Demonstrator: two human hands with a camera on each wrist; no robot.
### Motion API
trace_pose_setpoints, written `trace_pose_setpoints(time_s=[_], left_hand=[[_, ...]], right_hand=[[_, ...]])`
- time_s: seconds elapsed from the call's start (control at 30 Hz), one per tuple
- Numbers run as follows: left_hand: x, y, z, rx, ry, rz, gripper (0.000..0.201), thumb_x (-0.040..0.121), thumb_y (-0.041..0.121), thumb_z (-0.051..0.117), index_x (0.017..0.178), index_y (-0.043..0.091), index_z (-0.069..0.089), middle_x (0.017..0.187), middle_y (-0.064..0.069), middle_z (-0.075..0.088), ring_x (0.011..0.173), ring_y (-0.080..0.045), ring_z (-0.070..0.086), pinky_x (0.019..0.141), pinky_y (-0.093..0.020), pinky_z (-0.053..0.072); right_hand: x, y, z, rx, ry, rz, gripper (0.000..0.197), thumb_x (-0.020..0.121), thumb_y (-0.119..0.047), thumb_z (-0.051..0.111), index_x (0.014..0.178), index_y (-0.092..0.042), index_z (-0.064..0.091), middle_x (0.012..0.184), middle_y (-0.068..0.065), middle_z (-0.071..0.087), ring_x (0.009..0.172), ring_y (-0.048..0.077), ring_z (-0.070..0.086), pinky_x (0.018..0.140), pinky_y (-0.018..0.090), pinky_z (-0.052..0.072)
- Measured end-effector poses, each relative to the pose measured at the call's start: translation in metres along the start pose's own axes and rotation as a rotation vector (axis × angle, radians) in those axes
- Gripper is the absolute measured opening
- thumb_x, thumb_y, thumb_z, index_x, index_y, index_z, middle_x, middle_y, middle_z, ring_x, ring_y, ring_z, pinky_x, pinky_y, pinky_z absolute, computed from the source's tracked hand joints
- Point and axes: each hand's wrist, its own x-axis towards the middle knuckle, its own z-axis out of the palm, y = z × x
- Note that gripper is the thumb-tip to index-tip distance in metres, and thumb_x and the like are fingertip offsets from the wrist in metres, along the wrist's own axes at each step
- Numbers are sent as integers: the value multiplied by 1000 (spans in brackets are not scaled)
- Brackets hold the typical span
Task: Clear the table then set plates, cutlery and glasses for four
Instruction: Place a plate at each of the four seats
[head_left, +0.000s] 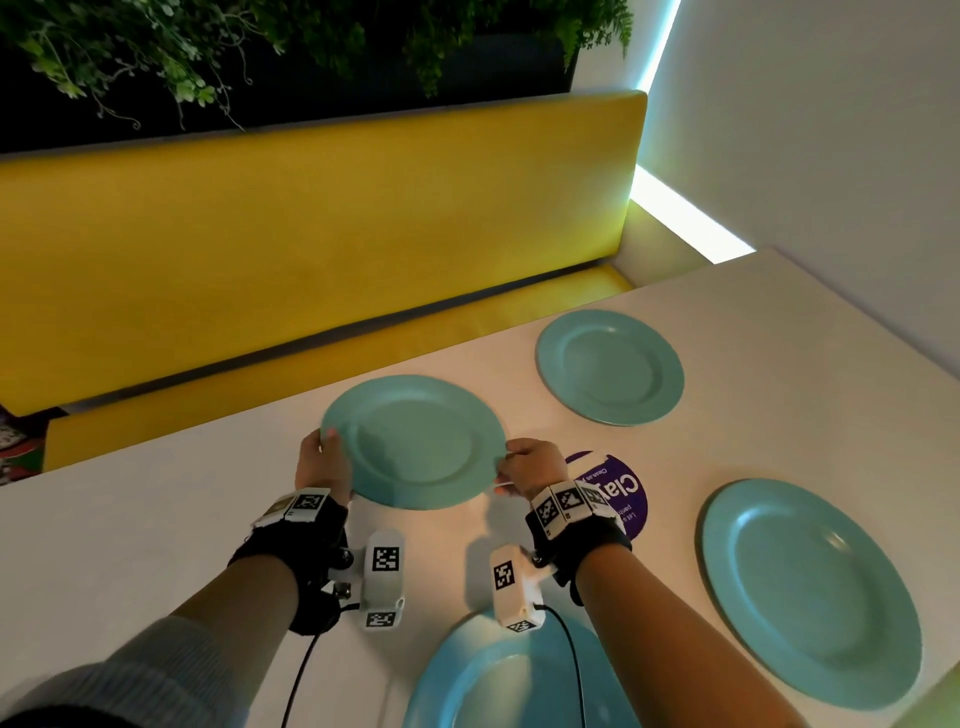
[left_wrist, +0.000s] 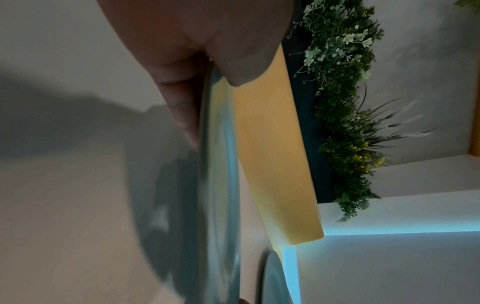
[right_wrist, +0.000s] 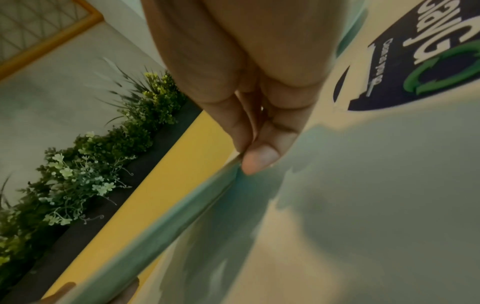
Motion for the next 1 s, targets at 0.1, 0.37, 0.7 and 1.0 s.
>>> trace_pose_setpoints(time_s=[0.1,0.37,0.7,1.0], left_hand=[[10,-3,-14,172,-4,21,47,97,36,36,132,8,49,134,-19,54,121,-37,54,102,-49,46],[13,3,-31,551,-20,49,58,101,38,23,125,-6,53,123,-30,57,114,-39,56,96,-37,43],[10,2,-27,590,31,60,60,98,42,34,130,-7,48,130,-27,54,120,-40,52,97,-38,39],[-9,9,-23,419,158,91,60,93,35,51,141,2,36,142,-24,43,130,-38,42,106,-41,33]], right_hand=[[3,2,7,-51,23,-13,32,86,7,51,112,-9,58,64,9,61,52,21,59,70,40,57],[4,-3,23,-156,-70,-60,36,87,6,52,122,0,59,94,9,60,82,24,61,85,41,57],[0,-4,28,-248,-86,-58,34,87,-2,55,121,1,59,93,8,58,81,20,59,85,35,57],[-10,3,18,-231,-78,-45,20,87,-2,57,76,-19,56,72,0,55,75,20,59,85,36,54]])
